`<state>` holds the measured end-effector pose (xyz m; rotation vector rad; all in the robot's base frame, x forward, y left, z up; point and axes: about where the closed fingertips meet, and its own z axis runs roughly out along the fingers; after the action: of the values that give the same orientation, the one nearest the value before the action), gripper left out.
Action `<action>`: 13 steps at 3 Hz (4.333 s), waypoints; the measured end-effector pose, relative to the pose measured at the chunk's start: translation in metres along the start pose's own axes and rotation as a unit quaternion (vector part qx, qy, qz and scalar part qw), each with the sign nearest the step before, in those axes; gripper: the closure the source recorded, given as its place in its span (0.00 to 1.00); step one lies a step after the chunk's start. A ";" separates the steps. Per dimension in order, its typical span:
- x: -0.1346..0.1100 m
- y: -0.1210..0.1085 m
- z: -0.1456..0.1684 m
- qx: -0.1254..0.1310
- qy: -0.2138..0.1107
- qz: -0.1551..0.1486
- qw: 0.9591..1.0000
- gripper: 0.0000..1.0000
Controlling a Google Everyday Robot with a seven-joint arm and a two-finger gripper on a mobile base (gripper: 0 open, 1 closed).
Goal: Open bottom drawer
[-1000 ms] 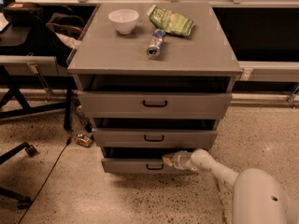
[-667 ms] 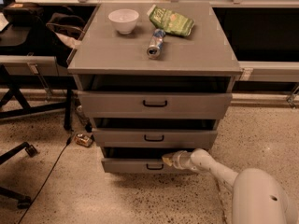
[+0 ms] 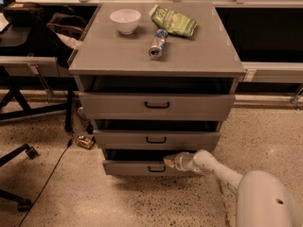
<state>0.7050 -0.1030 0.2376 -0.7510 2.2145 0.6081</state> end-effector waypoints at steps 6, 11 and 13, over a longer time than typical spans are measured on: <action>0.035 -0.003 0.026 -0.033 0.050 0.026 0.998 0.50; 0.070 0.046 -0.020 -0.140 0.118 -0.012 0.983 1.00; 0.070 0.046 -0.020 -0.140 0.118 -0.012 0.983 0.77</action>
Offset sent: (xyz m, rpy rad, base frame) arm 0.0002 -0.0052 -0.0192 0.0093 0.0649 0.0265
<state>0.6244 -0.1050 0.2072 -1.0388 2.3580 0.8681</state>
